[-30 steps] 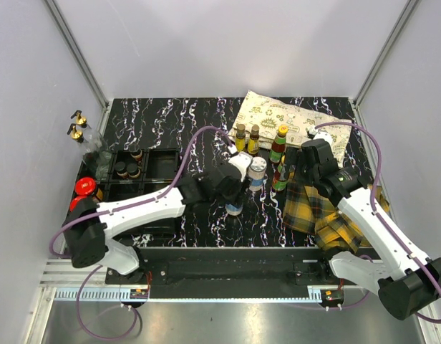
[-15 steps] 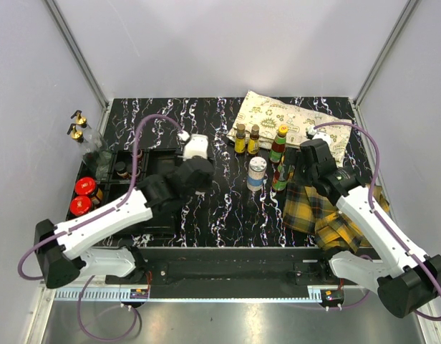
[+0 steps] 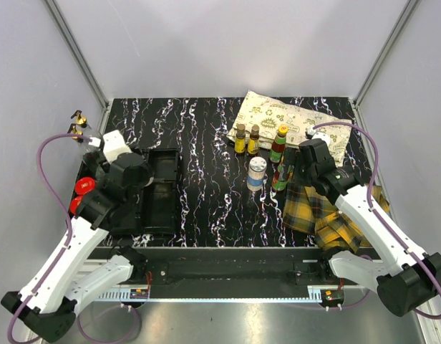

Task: Organize the condiment bottles
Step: Place the bottle in the storage box.

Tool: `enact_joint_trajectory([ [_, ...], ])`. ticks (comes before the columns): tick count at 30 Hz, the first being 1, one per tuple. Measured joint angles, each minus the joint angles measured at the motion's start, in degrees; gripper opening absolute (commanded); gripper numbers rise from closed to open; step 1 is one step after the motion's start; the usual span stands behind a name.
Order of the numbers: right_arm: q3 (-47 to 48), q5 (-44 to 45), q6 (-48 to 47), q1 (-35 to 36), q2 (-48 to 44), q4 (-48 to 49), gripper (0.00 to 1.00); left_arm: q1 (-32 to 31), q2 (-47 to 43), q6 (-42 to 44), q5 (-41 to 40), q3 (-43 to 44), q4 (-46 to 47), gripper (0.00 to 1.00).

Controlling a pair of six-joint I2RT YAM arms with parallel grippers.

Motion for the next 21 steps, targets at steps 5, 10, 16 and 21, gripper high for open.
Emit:
enact_joint_trajectory([
  [5,0.0,-0.4,0.0,0.0,0.5,0.0,1.0,5.9,-0.9,-2.9,-1.3,-2.6,-4.0,0.0],
  [10,0.0,-1.1,0.0,0.0,0.7,0.0,1.0,10.7,-0.2,-7.0,-1.6,-4.3,-7.8,0.0],
  [16,0.0,-1.3,0.0,0.0,1.1,0.0,1.0,16.1,-0.1,-9.6,-1.9,-6.2,-8.4,0.0],
  [21,0.0,-1.3,0.0,0.0,1.2,0.0,1.0,20.1,1.3,-9.5,-1.8,-8.3,-7.1,0.0],
])
